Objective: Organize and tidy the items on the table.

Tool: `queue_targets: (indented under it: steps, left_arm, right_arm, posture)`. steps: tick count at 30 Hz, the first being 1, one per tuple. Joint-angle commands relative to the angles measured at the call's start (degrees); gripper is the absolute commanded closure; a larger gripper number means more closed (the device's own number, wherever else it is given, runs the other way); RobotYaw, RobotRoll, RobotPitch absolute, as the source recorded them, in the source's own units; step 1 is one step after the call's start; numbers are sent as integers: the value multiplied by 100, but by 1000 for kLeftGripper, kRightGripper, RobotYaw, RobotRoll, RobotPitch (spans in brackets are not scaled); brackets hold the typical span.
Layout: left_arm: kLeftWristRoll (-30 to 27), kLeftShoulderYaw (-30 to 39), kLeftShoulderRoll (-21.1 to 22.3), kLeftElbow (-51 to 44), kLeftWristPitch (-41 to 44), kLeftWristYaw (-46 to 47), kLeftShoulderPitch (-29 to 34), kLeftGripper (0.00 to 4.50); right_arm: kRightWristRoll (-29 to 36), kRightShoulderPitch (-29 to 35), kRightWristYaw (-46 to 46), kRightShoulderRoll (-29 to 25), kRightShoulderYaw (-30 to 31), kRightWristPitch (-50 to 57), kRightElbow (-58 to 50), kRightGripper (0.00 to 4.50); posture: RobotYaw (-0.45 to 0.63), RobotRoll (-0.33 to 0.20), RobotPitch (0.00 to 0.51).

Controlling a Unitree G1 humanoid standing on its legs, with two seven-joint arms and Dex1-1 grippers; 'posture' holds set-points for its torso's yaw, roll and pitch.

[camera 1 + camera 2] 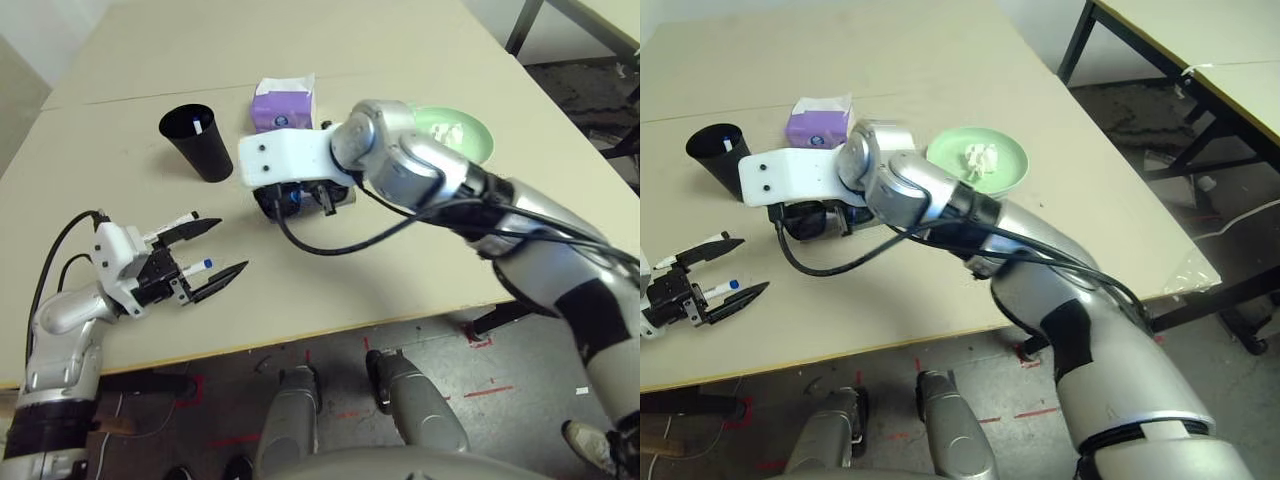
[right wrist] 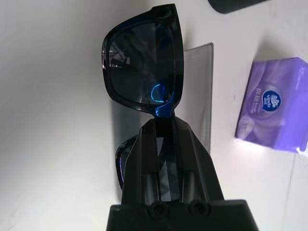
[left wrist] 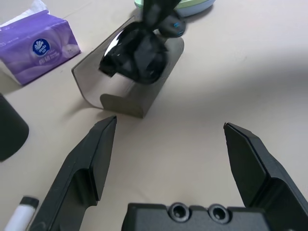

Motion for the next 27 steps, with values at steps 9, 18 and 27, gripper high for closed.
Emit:
queue_targets:
  steps: [9,18,27]
  left_arm:
    - [-37,152,49,-221,131,65,272,0]
    - [-47,256,56,-328,182,96,429,0]
    - [-46,272,39,-358,187,118,509,0]
  right_arm:
    - [-657,-855,-714,763,-816,-1632,2947,4362]
    - [-897,-836,-820,1059,-1225,-1879,3527,4362]
    - [-907,-735,-400,1117,-1457,-1678,3058,4362]
  posture:
    - [-55,0,206]
    - [-47,0,215]
    - [-52,0,213]
